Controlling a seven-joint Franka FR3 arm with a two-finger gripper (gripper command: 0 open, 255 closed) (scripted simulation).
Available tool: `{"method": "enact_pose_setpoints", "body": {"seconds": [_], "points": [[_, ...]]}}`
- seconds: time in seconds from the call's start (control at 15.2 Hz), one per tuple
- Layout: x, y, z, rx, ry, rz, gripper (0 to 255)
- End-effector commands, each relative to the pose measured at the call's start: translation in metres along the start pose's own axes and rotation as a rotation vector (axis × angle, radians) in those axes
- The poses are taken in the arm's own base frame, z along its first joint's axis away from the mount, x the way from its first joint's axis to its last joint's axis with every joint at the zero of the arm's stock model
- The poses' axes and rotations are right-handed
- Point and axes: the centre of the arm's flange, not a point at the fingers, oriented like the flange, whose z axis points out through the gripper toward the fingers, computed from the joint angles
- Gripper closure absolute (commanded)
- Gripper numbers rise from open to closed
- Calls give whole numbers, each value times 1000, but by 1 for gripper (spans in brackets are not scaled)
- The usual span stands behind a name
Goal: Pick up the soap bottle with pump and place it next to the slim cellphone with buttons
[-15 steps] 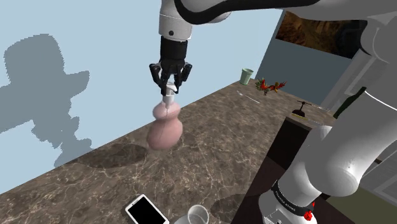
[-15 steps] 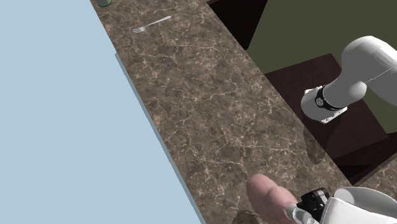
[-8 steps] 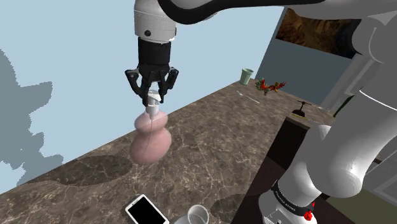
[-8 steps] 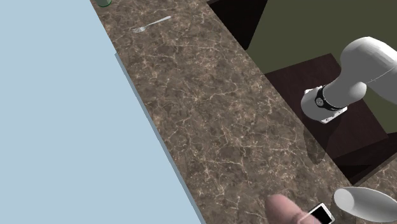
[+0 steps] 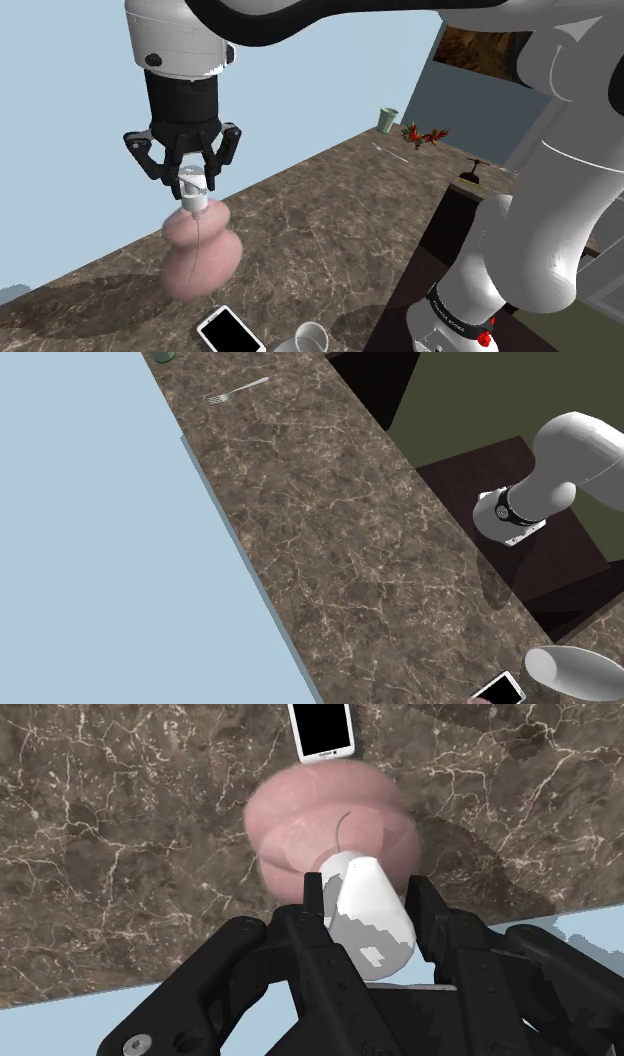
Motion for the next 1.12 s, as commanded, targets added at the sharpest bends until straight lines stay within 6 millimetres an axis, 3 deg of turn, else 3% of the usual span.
{"method": "enact_pose_setpoints", "body": {"seconds": [0.0,0.92,1.06], "points": [[-11,-23,-2,1,1,2,255],[-89,-191,-2,1,1,2,255],[-92,-196,4,1,1,2,255]]}}
